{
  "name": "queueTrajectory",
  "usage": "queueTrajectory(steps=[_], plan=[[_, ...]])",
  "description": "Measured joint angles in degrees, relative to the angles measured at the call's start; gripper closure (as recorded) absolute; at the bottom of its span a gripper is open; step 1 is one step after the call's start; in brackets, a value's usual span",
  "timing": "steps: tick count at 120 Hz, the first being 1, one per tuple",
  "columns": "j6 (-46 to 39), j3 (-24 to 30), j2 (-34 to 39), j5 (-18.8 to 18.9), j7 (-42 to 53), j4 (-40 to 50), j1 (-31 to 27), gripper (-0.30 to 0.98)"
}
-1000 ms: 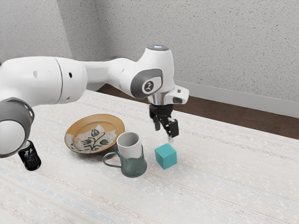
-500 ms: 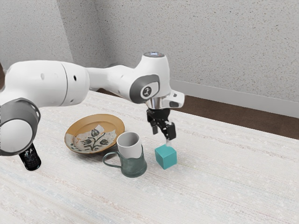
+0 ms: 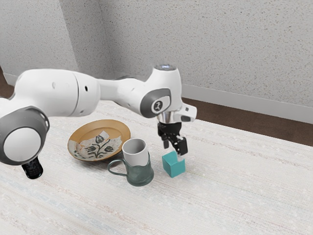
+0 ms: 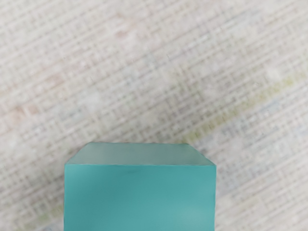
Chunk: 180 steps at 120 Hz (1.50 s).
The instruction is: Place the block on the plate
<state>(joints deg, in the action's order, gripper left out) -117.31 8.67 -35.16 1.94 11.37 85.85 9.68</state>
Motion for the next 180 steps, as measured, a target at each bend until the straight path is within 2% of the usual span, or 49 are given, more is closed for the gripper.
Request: queueTrajectory(steps=[94,147,180], plan=[[-3.1,0.1,-4.5,-1.0,1.1,-0.8,-1.1,0.0],[-3.9,0.1,-4.6,-2.1,1.6,-0.1,-1.1,0.0],[-3.9,0.1,-4.6,-2.6,1.7,0.0,-1.3,0.18]])
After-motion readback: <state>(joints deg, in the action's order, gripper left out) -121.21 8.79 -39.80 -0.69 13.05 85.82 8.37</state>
